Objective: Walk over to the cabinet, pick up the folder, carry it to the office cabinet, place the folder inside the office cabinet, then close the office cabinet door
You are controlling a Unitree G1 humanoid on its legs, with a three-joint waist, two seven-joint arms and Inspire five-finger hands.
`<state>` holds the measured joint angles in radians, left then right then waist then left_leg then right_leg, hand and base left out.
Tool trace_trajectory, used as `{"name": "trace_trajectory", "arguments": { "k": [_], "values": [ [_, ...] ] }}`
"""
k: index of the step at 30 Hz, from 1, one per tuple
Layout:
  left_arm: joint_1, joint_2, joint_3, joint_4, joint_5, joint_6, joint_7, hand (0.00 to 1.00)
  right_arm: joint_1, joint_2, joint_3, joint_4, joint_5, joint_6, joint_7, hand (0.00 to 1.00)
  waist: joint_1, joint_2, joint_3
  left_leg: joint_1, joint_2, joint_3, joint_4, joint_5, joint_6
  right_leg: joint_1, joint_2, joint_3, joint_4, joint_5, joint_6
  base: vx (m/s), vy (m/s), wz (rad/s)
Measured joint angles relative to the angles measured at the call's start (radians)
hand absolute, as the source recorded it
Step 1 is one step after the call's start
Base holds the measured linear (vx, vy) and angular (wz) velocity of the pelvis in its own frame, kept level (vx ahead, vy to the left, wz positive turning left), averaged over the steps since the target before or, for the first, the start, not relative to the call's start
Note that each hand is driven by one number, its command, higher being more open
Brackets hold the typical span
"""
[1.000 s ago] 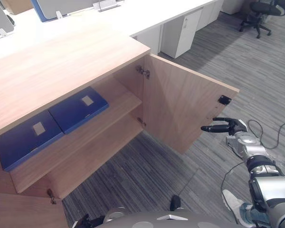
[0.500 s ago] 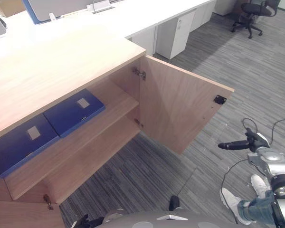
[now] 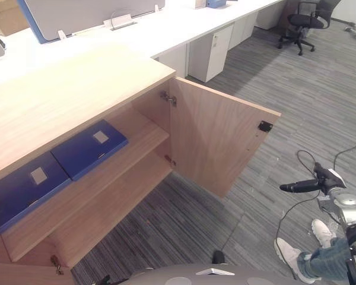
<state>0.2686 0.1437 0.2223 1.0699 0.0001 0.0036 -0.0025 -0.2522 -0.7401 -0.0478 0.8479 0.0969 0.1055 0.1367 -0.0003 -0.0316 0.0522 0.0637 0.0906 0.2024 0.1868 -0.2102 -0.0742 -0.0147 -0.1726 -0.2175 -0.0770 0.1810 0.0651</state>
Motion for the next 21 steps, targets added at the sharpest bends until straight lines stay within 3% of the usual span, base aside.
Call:
{"name": "trace_trajectory", "arguments": {
  "k": [5,12,15,21],
  "values": [
    [0.0,-0.003,-0.002,-0.002,0.001,-0.004,0.0,1.0,-0.033,0.017,0.013,0.001,0.042,-0.014,-0.034,1.0,0.022,-0.001,-0.002,-0.002,-0.001,-0.007,-0.001,0.002,0.001,0.002,-0.001,-0.009,0.0,0.0,0.0,-0.04,-0.006,0.04],
    [0.007,-0.007,-0.003,-0.02,0.001,-0.007,0.01,1.0,-0.151,0.123,0.015,0.013,0.15,-0.032,-0.104,1.0,0.034,-0.006,0.0,-0.004,-0.013,-0.037,-0.016,0.019,0.005,0.011,-0.013,-0.037,0.0,0.0,0.0,-0.05,-0.004,0.13],
    [0.009,-0.008,-0.001,-0.022,0.001,-0.011,0.014,1.0,-0.189,0.166,0.015,0.023,0.225,-0.045,-0.129,1.0,0.055,-0.009,-0.001,-0.007,-0.013,-0.049,-0.017,0.02,0.004,0.016,-0.013,-0.047,0.0,0.0,0.0,-0.05,-0.005,0.1],
    [0.016,0.002,0.003,-0.022,-0.002,-0.02,0.02,1.0,-0.231,0.207,0.023,0.052,0.319,-0.056,-0.152,1.0,0.061,-0.028,0.01,-0.015,-0.014,-0.056,-0.016,0.022,0.004,0.015,-0.014,-0.052,0.0,0.0,-0.001,-0.04,-0.004,0.04]
  ]
}}
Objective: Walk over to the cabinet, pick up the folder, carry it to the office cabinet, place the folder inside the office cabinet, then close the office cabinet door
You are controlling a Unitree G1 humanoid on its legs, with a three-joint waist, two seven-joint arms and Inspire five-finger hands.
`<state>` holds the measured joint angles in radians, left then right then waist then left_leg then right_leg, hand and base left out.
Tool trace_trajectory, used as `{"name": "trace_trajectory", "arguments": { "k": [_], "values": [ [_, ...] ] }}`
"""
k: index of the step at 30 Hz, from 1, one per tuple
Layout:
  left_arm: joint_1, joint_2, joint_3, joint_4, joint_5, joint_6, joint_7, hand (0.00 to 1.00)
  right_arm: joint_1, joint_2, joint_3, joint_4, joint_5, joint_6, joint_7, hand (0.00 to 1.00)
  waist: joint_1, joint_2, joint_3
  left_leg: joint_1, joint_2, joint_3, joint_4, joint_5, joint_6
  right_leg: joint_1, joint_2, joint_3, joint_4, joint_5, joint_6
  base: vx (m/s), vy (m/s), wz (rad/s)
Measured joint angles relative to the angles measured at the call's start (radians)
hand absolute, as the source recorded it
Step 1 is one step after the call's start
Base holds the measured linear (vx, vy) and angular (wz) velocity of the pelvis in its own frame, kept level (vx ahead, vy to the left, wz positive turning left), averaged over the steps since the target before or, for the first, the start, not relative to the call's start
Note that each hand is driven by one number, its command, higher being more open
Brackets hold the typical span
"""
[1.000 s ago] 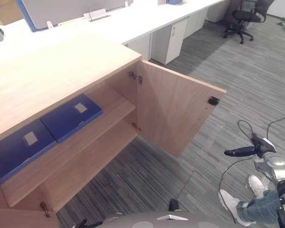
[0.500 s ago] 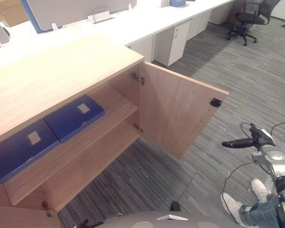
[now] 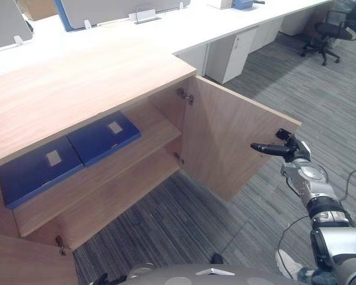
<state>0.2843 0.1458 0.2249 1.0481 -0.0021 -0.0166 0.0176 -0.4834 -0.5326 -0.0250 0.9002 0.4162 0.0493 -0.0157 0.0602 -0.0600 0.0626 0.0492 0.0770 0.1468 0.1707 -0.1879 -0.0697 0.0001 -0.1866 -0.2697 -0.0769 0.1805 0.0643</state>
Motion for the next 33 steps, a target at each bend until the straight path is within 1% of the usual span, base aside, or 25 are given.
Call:
{"name": "trace_trajectory", "arguments": {
  "k": [5,11,13,14,15,16,17,18,19,20,21,22,25,26,27,28,30,31,33],
  "values": [
    [0.0,-0.001,0.016,0.0,0.0,0.0,-0.002,1.0,-0.002,-0.001,0.036,0.0,0.078,-0.014,0.0,1.0,-0.006,0.0,0.002,0.0,0.001,0.0,-0.001,0.0,0.0,0.0,0.001,0.001,0.0,0.0,0.0,-0.04,-0.005,-0.01],
    [0.0,-0.002,0.025,0.0,0.001,0.0,-0.005,1.0,-0.003,-0.007,0.092,-0.005,0.079,-0.022,0.0,1.0,-0.008,-0.002,0.007,0.0,0.007,0.002,-0.001,0.001,-0.003,-0.003,0.007,0.005,0.0,-0.001,-0.001,-0.05,-0.012,-0.03],
    [0.0,-0.001,0.025,0.0,0.001,0.0,-0.005,1.0,-0.002,-0.048,0.202,-0.035,0.059,-0.021,-0.003,1.0,-0.01,-0.005,0.011,0.001,0.013,0.017,-0.001,-0.001,-0.005,-0.012,0.014,0.02,0.0,-0.001,-0.001,-0.05,-0.019,-0.21],
    [-0.001,0.001,0.026,0.0,0.001,0.0,-0.005,1.0,0.0,-0.091,0.289,-0.068,0.056,-0.02,-0.003,1.0,-0.016,-0.008,0.016,0.0,0.016,0.025,-0.001,-0.001,-0.006,-0.018,0.017,0.028,0.0,-0.001,-0.001,-0.04,-0.025,-0.21],
    [-0.003,0.005,0.026,0.0,0.004,0.001,-0.007,1.0,0.003,-0.165,0.424,-0.13,0.023,-0.015,0.003,1.0,-0.03,-0.01,0.024,0.0,0.021,0.026,-0.001,-0.001,-0.009,-0.019,0.022,0.029,0.0,-0.001,0.0,-0.04,-0.027,-0.12],
    [-0.003,0.008,0.026,0.0,0.004,0.001,-0.008,1.0,0.005,-0.201,0.483,-0.165,-0.004,-0.013,0.016,1.0,-0.037,-0.011,0.025,0.0,0.023,0.026,-0.001,-0.001,-0.009,-0.019,0.025,0.029,-0.001,-0.002,0.0,-0.02,-0.035,-0.08],
    [-0.005,0.014,0.026,0.001,0.005,0.001,-0.014,1.0,0.023,-0.297,0.585,-0.256,-0.041,-0.009,0.055,1.0,-0.042,-0.011,0.025,0.001,0.031,0.028,-0.003,-0.001,-0.012,-0.021,0.033,0.03,-0.001,-0.003,-0.001,-0.01,-0.049,-0.1],
    [-0.01,0.013,0.027,0.003,0.007,0.001,-0.021,1.0,0.042,-0.389,0.655,-0.357,-0.065,-0.002,0.109,1.0,-0.043,-0.011,0.025,0.002,0.042,0.031,-0.003,-0.001,-0.016,-0.021,0.043,0.031,-0.001,-0.003,-0.003,0.0,-0.052,-0.12],
    [-0.012,0.014,0.028,0.004,0.009,0.001,-0.023,1.0,0.045,-0.425,0.677,-0.405,-0.079,0.005,0.144,1.0,-0.045,-0.012,0.025,0.004,0.048,0.033,-0.003,-0.002,-0.019,-0.021,0.05,0.031,-0.001,-0.004,-0.005,0.01,-0.067,-0.11],
    [-0.019,0.021,0.03,0.006,0.014,-0.001,-0.026,1.0,0.073,-0.483,0.707,-0.499,-0.097,0.006,0.205,1.0,-0.044,-0.014,0.025,0.005,0.06,0.035,-0.003,-0.003,-0.028,-0.02,0.062,0.032,-0.001,-0.008,-0.01,0.0,-0.075,-0.1],
    [-0.028,0.024,0.039,0.012,0.023,-0.004,-0.03,1.0,0.097,-0.517,0.73,-0.581,-0.097,0.006,0.265,1.0,-0.044,-0.016,0.025,0.006,0.074,0.037,-0.003,-0.003,-0.034,-0.02,0.075,0.032,-0.001,-0.009,-0.012,0.0,-0.082,-0.09],
    [-0.033,0.024,0.05,0.017,0.034,-0.004,-0.031,1.0,0.104,-0.527,0.745,-0.621,-0.097,0.006,0.293,1.0,-0.044,-0.017,0.025,0.008,0.079,0.038,-0.003,-0.002,-0.035,-0.02,0.082,0.032,-0.002,-0.01,-0.013,-0.01,-0.09,-0.07],
    [-0.06,0.022,0.068,0.035,0.051,-0.005,-0.031,1.0,0.131,-0.524,0.798,-0.81,-0.096,0.002,0.432,1.0,-0.042,-0.018,0.025,0.014,0.099,0.038,-0.018,0.01,-0.051,-0.02,0.103,0.034,-0.002,-0.013,-0.017,-0.03,-0.078,-0.03],
    [-0.065,0.022,0.068,0.036,0.051,-0.005,-0.032,1.0,0.134,-0.517,0.807,-0.842,-0.096,0.001,0.448,1.0,-0.038,-0.018,0.025,0.014,0.102,0.037,-0.019,0.012,-0.053,-0.02,0.105,0.034,-0.002,-0.013,-0.018,-0.05,-0.043,0.05],
    [-0.076,0.022,0.07,0.041,0.051,-0.006,-0.032,1.0,0.135,-0.489,0.824,-0.893,-0.094,-0.008,0.472,1.0,-0.028,-0.018,0.025,0.014,0.106,0.035,-0.021,0.014,-0.056,-0.02,0.109,0.033,-0.002,-0.013,-0.018,-0.06,-0.031,0.05],
    [-0.087,0.022,0.075,0.041,0.051,-0.007,-0.032,1.0,0.135,-0.451,0.837,-0.931,-0.093,-0.027,0.487,1.0,-0.011,-0.019,0.026,0.014,0.107,0.034,-0.028,0.019,-0.054,-0.022,0.111,0.032,-0.002,-0.014,-0.019,-0.06,-0.026,0.06],
    [-0.098,0.019,0.087,0.041,0.053,-0.008,-0.033,1.0,0.133,-0.411,0.842,-0.968,-0.091,-0.053,0.493,1.0,0.006,-0.022,0.027,0.014,0.106,0.033,-0.043,0.028,-0.053,-0.026,0.11,0.03,-0.002,-0.014,-0.019,-0.05,-0.007,0.06],
    [-0.098,0.017,0.087,0.04,0.053,-0.009,-0.034,1.0,0.132,-0.388,0.845,-0.997,-0.088,-0.071,0.499,1.0,0.024,-0.025,0.025,0.015,0.105,0.033,-0.052,0.036,-0.057,-0.028,0.111,0.029,-0.002,-0.013,-0.019,-0.03,0.001,0.07],
    [-0.093,0.019,0.093,0.04,0.053,-0.008,-0.033,1.0,0.112,-0.36,0.86,-1.028,-0.084,-0.095,0.505,1.0,0.04,-0.034,0.026,0.015,0.105,0.032,-0.055,0.042,-0.061,-0.029,0.111,0.026,-0.002,-0.013,-0.019,-0.01,0.012,0.04]
  ]
}}
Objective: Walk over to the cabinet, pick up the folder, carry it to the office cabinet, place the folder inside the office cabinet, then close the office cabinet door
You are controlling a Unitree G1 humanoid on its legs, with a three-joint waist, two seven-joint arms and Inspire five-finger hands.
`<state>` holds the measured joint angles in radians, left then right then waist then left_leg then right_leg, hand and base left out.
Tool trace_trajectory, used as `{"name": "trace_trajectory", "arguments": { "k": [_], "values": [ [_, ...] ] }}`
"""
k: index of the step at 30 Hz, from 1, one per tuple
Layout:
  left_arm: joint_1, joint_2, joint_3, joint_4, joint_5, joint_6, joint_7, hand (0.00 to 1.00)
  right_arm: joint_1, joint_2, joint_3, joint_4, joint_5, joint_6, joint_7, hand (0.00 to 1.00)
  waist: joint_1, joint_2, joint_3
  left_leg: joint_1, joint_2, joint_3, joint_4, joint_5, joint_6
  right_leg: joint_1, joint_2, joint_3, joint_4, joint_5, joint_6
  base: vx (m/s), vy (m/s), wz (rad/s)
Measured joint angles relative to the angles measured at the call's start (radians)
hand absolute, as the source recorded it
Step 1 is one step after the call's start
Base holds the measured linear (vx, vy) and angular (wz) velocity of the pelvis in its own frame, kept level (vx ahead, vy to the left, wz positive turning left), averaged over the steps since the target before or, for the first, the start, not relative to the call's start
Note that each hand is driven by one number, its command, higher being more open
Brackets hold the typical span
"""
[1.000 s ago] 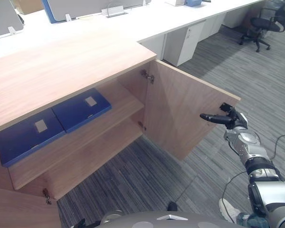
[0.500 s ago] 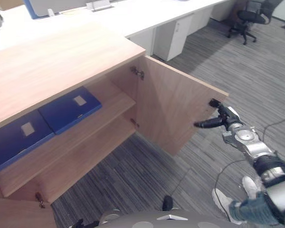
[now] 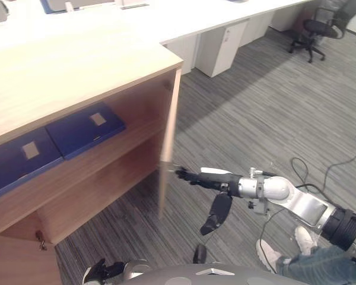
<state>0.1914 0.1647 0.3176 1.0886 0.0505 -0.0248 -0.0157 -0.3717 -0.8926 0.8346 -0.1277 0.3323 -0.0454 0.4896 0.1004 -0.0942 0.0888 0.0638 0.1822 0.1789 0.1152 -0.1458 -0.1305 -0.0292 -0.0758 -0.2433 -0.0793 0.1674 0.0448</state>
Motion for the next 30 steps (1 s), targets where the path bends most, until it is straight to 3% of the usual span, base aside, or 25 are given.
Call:
{"name": "trace_trajectory", "arguments": {
  "k": [5,10,19,26,30],
  "values": [
    [0.008,0.007,0.014,0.001,0.0,0.0,0.001,1.0,0.005,0.039,0.014,0.001,-0.002,-0.01,-0.006,1.0,0.01,-0.023,-0.008,-0.001,-0.009,-0.001,0.0,0.002,0.003,0.0,-0.009,0.0,0.0,0.001,-0.001,0.0,0.034,0.01],
    [0.005,0.009,0.014,0.001,0.0,-0.001,0.001,1.0,0.042,0.149,0.03,0.063,-0.023,-0.01,-0.044,1.0,0.018,-0.033,-0.014,-0.003,-0.024,-0.012,0.001,0.003,0.009,0.002,-0.023,-0.006,0.0,0.001,-0.002,-0.01,0.045,0.05],
    [0.009,0.001,0.014,0.001,0.0,-0.012,0.001,1.0,0.078,0.255,0.064,0.237,-0.251,-0.009,-0.057,1.0,0.062,-0.031,-0.014,-0.007,-0.049,-0.047,0.004,0.007,0.022,0.018,-0.05,-0.034,0.0,0.001,0.0,-0.03,0.037,0.12],
    [0.013,-0.017,0.021,0.002,0.0,-0.012,0.002,1.0,0.252,0.508,-0.136,0.312,-0.286,0.06,-0.155,1.0,0.06,-0.005,-0.005,0.018,-0.078,-0.07,0.009,0.007,0.034,0.053,-0.081,-0.054,0.004,0.005,0.008,-0.03,0.048,0.1],
    [0.013,-0.058,0.051,0.004,-0.004,-0.011,0.012,1.0,0.301,0.596,-0.168,0.346,-0.1,0.084,-0.241,1.0,0.061,0.026,-0.005,0.047,-0.106,-0.098,0.026,-0.009,0.055,0.073,-0.125,-0.069,0.088,-0.042,0.033,-0.05,0.081,0.21]
  ]
}}
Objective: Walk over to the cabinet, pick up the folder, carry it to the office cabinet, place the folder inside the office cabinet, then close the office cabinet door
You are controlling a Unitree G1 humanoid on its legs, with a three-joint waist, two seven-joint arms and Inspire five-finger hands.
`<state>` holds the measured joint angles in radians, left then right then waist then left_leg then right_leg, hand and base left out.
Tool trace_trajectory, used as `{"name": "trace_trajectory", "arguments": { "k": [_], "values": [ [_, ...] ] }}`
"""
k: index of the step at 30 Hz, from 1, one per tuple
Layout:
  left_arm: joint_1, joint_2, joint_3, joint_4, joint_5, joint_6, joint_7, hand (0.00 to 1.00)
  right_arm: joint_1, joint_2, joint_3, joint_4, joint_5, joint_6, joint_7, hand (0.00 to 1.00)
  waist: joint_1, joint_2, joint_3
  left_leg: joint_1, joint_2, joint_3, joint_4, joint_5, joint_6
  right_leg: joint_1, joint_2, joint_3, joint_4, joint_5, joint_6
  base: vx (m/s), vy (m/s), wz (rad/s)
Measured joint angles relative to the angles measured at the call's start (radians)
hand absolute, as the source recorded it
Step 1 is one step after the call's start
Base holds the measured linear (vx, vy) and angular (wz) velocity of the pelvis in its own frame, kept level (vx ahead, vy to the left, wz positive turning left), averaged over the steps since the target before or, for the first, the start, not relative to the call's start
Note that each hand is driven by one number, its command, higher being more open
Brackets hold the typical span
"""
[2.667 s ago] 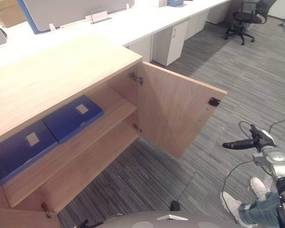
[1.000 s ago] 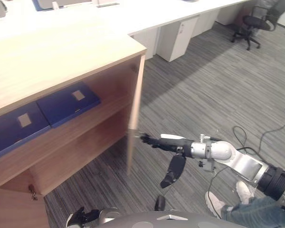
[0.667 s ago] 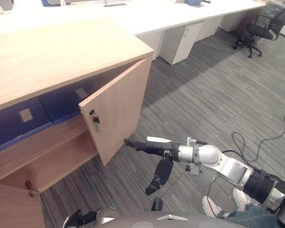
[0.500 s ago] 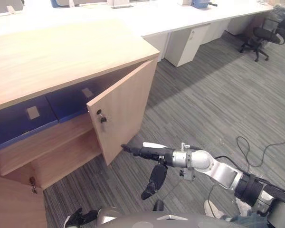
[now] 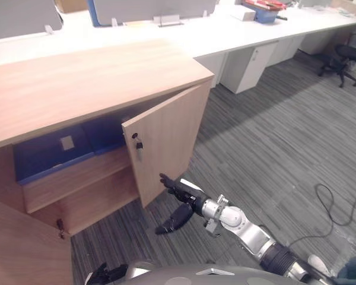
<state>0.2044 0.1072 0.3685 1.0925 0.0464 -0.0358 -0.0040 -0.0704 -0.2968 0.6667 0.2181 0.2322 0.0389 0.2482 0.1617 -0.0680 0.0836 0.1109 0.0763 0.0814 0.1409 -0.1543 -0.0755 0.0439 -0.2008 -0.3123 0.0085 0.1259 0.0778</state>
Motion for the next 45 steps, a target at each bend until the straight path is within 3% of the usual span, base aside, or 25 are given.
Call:
{"name": "trace_trajectory", "arguments": {
  "k": [3,5,7,8,9,11,12,15,18,21,29,30,31,32,33,34,35,36,37,38,39,40,41,42,45],
  "values": [
    [0.004,-0.006,0.004,0.0,0.003,-0.001,-0.003,1.0,0.069,-0.024,-0.01,-0.038,0.003,0.018,0.02,1.0,-0.002,0.006,-0.005,-0.021,-0.042,-0.071,0.038,-0.026,0.024,-0.029,-0.076,-0.033,0.151,-0.071,0.018,-0.06,0.124,0.71],
    [0.003,0.004,0.004,0.012,0.004,-0.006,-0.005,1.0,0.098,-0.03,-0.024,-0.038,-0.03,0.043,0.034,1.0,-0.005,0.003,-0.009,-0.061,-0.064,-0.149,0.069,-0.028,0.036,-0.079,-0.105,0.043,0.282,-0.074,0.009,-0.06,0.144,1.04],
    [0.003,0.026,0.006,0.028,0.004,-0.005,-0.007,1.0,0.121,-0.01,-0.069,-0.038,-0.033,0.062,0.031,1.0,-0.014,-0.006,-0.008,-0.11,-0.075,-0.255,0.096,-0.023,0.043,-0.159,-0.057,0.304,0.409,-0.092,-0.031,-0.02,0.08,1.22],
    [0.003,0.035,0.009,0.039,0.004,-0.004,-0.004,1.0,0.134,0.003,-0.09,-0.04,-0.033,0.062,0.029,1.0,-0.024,-0.006,-0.008,-0.125,-0.077,-0.298,0.103,-0.022,0.044,-0.156,-0.024,0.384,0.412,-0.123,-0.031,0.04,-0.103,1.56],
    [0.004,0.052,0.009,0.052,0.004,-0.002,0.001,1.0,0.161,0.027,-0.133,-0.055,-0.034,0.062,0.023,1.0,-0.043,-0.014,-0.008,-0.154,-0.091,-0.376,0.107,-0.02,0.041,-0.145,0.029,0.497,0.394,-0.174,-0.001,0.04,-0.117,1.4],
    [0.013,0.059,0.01,0.056,0.004,0.0,0.012,1.0,0.184,0.046,-0.173,-0.08,-0.071,0.061,0.012,1.0,-0.057,-0.035,-0.022,-0.189,-0.124,-0.458,0.101,-0.006,0.018,-0.138,0.039,0.552,0.351,-0.2,0.035,0.08,-0.22,1.38],
    [0.026,0.06,0.01,0.055,0.004,0.005,0.015,1.0,0.192,0.057,-0.191,-0.08,-0.088,0.061,0.003,1.0,-0.054,-0.037,-0.031,-0.208,-0.125,-0.493,0.098,0.004,0.001,-0.114,0.032,0.539,0.305,-0.226,0.063,0.08,-0.285,1.02],
    [0.023,0.056,0.038,0.056,-0.001,0.018,0.025,1.0,0.184,0.083,-0.208,-0.078,-0.184,0.061,-0.01,1.0,-0.04,-0.05,-0.042,-0.268,-0.111,-0.559,0.1,0.022,-0.043,-0.058,0.035,0.438,0.159,-0.281,0.064,0.03,-0.339,0.64],
    [0.018,0.02,0.043,0.048,-0.016,0.021,0.031,1.0,0.209,0.064,-0.214,-0.075,-0.228,0.061,-0.016,1.0,-0.034,-0.01,-0.055,-0.277,-0.052,-0.643,0.052,0.046,-0.084,-0.048,0.089,0.351,0.146,-0.286,0.038,-0.01,-0.193,0.66],
    [0.021,0.02,0.043,0.029,-0.017,0.021,0.044,1.0,0.223,0.051,-0.216,-0.075,-0.228,0.062,-0.016,1.0,-0.029,-0.004,-0.067,-0.278,-0.023,-0.72,0.011,0.065,-0.108,-0.03,0.119,0.27,0.146,-0.305,0.009,0.05,-0.158,0.7],
    [-0.02,0.017,0.029,-0.018,-0.05,0.019,0.047,1.0,0.207,0.043,-0.245,-0.075,-0.225,0.061,-0.024,1.0,-0.015,0.0,-0.068,-0.32,-0.077,-0.859,0.05,0.076,-0.124,0.024,0.113,0.092,0.176,-0.361,0.001,0.07,-0.026,0.69],
    [-0.02,0.015,0.027,-0.026,-0.05,0.018,0.045,1.0,0.206,0.041,-0.248,-0.075,-0.225,0.061,-0.025,1.0,-0.011,0.004,-0.065,-0.331,-0.094,-0.822,0.07,0.087,-0.109,0.034,0.102,0.069,0.182,-0.37,0.0,0.04,0.074,0.53],
    [-0.02,0.015,0.027,-0.027,-0.055,0.018,0.046,1.0,0.206,0.04,-0.249,-0.073,-0.225,0.061,-0.03,1.0,-0.01,-0.007,-0.065,-0.339,-0.098,-0.703,0.073,0.102,-0.055,0.046,0.078,0.05,0.18,-0.371,0.0,0.03,0.092,0.45],
    [-0.021,0.015,0.028,-0.027,-0.063,0.018,0.046,1.0,0.205,0.04,-0.249,-0.071,-0.225,0.061,-0.032,1.0,-0.011,-0.017,-0.067,-0.347,-0.092,-0.623,0.08,0.094,0.021,0.046,0.063,0.044,0.18,-0.371,0.0,0.0,0.072,0.39],
    [-0.029,0.009,0.029,-0.025,-0.093,0.018,0.046,1.0,0.203,0.035,-0.254,-0.072,-0.225,0.055,-0.032,1.0,-0.015,-0.02,-0.072,-0.409,-0.065,-0.43,0.194,0.068,0.083,0.05,0.049,0.023,0.182,-0.369,0.002,-0.01,0.053,0.3],
    [-0.025,0.002,0.028,-0.025,-0.095,0.018,0.046,1.0,0.204,0.027,-0.258,-0.07,-0.226,0.054,-0.033,1.0,-0.02,-0.015,-0.074,-0.443,-0.049,-0.345,0.281,0.054,0.092,0.052,0.047,0.011,0.182,-0.369,0.002,0.01,0.074,0.43],
    [-0.014,-0.01,0.028,-0.025,-0.12,0.018,0.045,1.0,0.204,0.012,-0.267,-0.058,-0.226,0.055,-0.034,1.0,-0.025,0.013,-0.086,-0.471,-0.01,-0.182,0.364,0.008,0.117,0.059,0.047,-0.008,0.183,-0.37,0.006,0.05,0.117,0.61],
    [-0.01,-0.011,0.028,-0.027,-0.137,0.018,0.046,1.0,0.205,0.007,-0.279,-0.043,-0.226,0.055,-0.04,1.0,-0.036,0.024,-0.089,-0.466,0.002,-0.099,0.326,-0.011,0.104,0.065,0.039,-0.038,0.186,-0.379,0.023,0.09,0.15,0.65],
    [-0.019,-0.006,0.03,-0.044,-0.162,0.015,0.05,1.0,0.202,0.014,-0.282,-0.017,-0.227,0.055,-0.04,1.0,-0.03,-0.006,-0.086,-0.449,-0.036,-0.077,0.254,0.019,0.109,0.068,-0.003,-0.049,0.179,-0.37,0.039,0.09,0.123,0.56],
    [-0.019,-0.004,0.032,-0.059,-0.17,0.014,0.051,1.0,0.204,0.017,-0.279,-0.013,-0.227,0.056,-0.036,1.0,-0.029,-0.017,-0.087,-0.446,-0.044,-0.046,0.227,0.017,0.12,0.067,-0.021,-0.058,0.167,-0.363,0.049,0.11,0.093,0.66],
    [-0.016,-0.002,0.04,-0.076,-0.176,0.013,0.053,1.0,0.207,0.021,-0.271,-0.015,-0.227,0.056,-0.031,1.0,-0.045,-0.034,-0.091,-0.439,-0.018,0.073,0.207,0.011,0.129,0.089,-0.043,-0.104,0.137,-0.346,0.067,0.12,0.062,0.75],
    [-0.018,-0.002,0.041,-0.077,-0.181,0.013,0.057,1.0,0.208,0.02,-0.27,-0.015,-0.227,0.055,-0.03,1.0,-0.053,-0.04,-0.09,-0.434,-0.004,0.118,0.207,0.019,0.132,0.107,-0.049,-0.129,0.13,-0.34,0.067,0.17,0.074,1.12],
    [-0.027,-0.004,0.04,-0.088,-0.205,0.013,0.061,1.0,0.215,0.017,-0.268,-0.013,-0.228,0.056,-0.029,1.0,-0.054,-0.029,-0.088,-0.434,-0.004,0.145,0.211,0.05,0.108,0.127,-0.059,-0.176,0.136,-0.331,0.073,0.19,0.107,1.01],
    [-0.026,-0.004,0.04,-0.122,-0.212,0.012,0.068,1.0,0.215,0.018,-0.264,-0.007,-0.228,0.056,-0.028,1.0,-0.05,-0.029,-0.089,-0.433,-0.03,0.122,0.202,0.065,0.09,0.135,-0.075,-0.218,0.157,-0.323,0.074,0.19,0.126,0.94],
    [-0.02,-0.005,0.04,-0.202,-0.246,-0.009,0.083,1.0,0.214,0.025,-0.265,-0.007,-0.229,0.055,-0.022,1.0,-0.049,-0.027,-0.089,-0.421,-0.082,0.067,0.152,0.101,0.095,0.133,-0.104,-0.307,0.228,-0.288,0.076,0.21,0.149,0.94]
  ]
}}
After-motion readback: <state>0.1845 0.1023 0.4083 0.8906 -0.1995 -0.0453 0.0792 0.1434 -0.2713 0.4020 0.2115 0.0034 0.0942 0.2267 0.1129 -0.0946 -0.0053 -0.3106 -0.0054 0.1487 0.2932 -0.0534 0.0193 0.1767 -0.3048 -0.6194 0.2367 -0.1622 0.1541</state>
